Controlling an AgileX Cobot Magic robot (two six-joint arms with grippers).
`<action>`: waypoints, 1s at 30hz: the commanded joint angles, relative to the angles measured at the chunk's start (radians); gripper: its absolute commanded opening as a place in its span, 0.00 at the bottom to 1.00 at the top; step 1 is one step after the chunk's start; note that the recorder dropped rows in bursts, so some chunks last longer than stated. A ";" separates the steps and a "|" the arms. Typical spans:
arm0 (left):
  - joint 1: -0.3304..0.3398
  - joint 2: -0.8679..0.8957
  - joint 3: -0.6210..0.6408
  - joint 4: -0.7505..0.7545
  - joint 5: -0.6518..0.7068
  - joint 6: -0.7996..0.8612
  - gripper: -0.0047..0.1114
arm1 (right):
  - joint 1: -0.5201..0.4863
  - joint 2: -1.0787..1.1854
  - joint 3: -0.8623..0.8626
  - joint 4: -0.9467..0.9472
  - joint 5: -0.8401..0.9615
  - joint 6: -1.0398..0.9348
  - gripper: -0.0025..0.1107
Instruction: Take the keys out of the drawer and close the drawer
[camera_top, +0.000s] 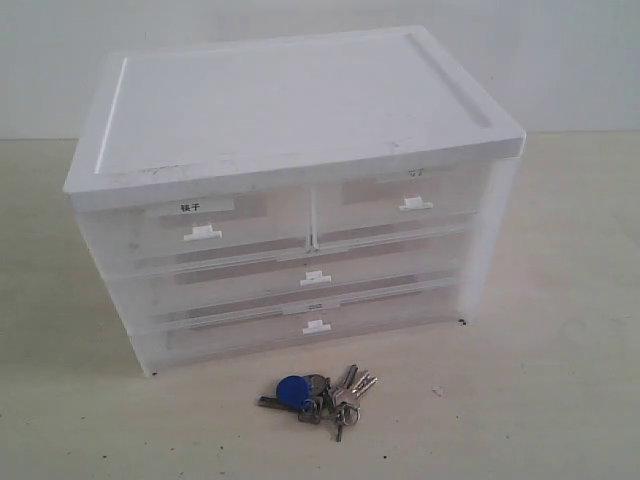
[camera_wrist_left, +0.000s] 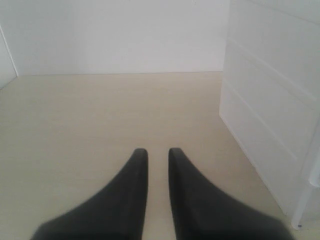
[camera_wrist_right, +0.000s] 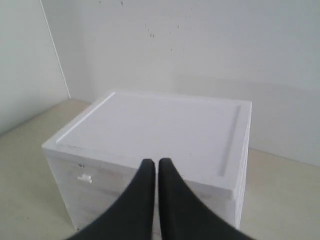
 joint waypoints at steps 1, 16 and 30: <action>0.002 -0.003 0.004 0.000 -0.004 0.000 0.17 | -0.002 -0.140 -0.003 0.040 0.015 -0.051 0.02; 0.002 -0.003 0.004 0.000 -0.004 0.000 0.17 | -0.020 -0.459 0.013 0.293 0.013 -0.279 0.02; 0.002 -0.003 0.004 0.000 -0.004 0.000 0.17 | -0.528 -0.459 0.247 0.630 -0.357 -0.556 0.02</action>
